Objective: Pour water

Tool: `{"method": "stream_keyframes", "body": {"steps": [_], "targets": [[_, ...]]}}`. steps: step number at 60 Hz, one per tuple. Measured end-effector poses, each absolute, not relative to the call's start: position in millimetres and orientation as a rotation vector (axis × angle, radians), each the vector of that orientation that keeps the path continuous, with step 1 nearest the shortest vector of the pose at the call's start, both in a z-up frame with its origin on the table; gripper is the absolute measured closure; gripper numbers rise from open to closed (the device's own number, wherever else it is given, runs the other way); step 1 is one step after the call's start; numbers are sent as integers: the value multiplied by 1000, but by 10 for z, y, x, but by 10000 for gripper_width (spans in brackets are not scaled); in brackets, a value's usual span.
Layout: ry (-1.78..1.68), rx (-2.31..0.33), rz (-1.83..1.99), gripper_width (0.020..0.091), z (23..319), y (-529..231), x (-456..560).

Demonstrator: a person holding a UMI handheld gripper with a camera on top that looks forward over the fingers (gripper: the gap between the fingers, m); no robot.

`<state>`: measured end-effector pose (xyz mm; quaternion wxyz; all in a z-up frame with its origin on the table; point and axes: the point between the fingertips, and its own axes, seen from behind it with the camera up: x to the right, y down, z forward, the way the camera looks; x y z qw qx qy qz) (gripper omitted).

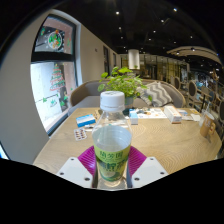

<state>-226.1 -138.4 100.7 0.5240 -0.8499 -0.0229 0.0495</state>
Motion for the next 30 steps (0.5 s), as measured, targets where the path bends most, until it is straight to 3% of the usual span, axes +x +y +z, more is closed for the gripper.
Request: {"method": "stream_keyframes", "body": {"steps": [20, 30], "targets": [[167, -1867, 483, 724, 2644, -1059, -1364], [406, -1760, 820, 723, 3199, -708, -368]]}}
